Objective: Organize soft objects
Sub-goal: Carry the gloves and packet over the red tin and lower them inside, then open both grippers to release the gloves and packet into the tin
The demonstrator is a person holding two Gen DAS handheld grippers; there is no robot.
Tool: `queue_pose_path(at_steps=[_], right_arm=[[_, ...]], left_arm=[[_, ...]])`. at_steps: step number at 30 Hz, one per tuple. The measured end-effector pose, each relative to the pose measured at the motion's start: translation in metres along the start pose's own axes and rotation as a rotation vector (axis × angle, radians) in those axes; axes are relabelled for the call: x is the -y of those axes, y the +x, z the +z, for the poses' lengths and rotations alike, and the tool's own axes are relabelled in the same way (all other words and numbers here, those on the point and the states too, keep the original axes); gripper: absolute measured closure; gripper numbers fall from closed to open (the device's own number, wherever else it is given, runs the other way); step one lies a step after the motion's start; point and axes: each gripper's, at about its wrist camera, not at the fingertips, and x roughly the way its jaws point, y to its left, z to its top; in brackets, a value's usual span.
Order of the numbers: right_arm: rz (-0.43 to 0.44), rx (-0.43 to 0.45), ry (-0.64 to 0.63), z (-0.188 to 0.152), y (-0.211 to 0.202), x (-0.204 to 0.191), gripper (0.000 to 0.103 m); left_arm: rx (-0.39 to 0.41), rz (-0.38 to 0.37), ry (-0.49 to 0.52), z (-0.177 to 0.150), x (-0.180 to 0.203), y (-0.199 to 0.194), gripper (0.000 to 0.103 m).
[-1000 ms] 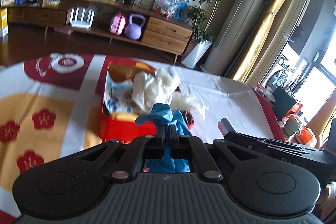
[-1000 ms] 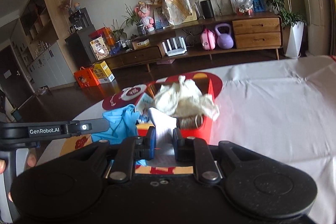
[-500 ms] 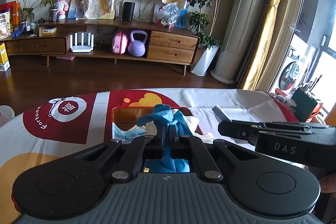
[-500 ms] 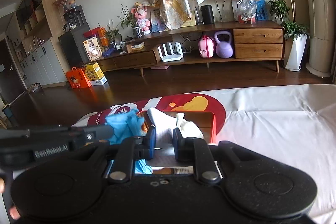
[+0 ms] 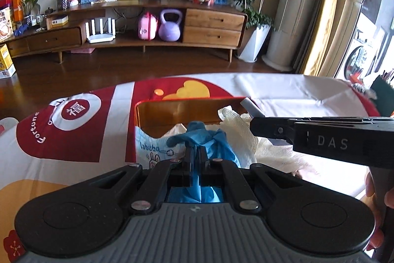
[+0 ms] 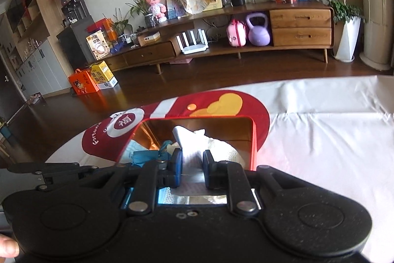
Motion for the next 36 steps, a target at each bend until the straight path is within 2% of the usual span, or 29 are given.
queue_pose_path(at_steps=[10,20,26,28,36], right_arm=[[-0.009,-0.031,0.030,-0.014,0.011,0.008,0.085],[-0.031,-0.007,-0.027,-0.008,-0.006,-0.005,0.076],[-0.031,0.015,-0.051,-0.008,-0.027,-0.010,0.060],[-0.033,0.029,-0.065,-0.010,-0.035,-0.013,0.050],[-0.033,0.071,-0.089,-0.014,-0.074,-0.020,0.040]], left_arm=[[-0.069,0.011,0.019,-0.007,0.003,0.022,0.100],[-0.076,0.023,-0.015,-0.010,0.000,0.010,0.099],[-0.067,0.025,-0.030,-0.011,-0.003,-0.007,0.099],[-0.053,0.029,-0.025,-0.012,-0.002,-0.015,0.099],[-0.026,0.003,-0.018,-0.015,0.007,-0.049,0.098]])
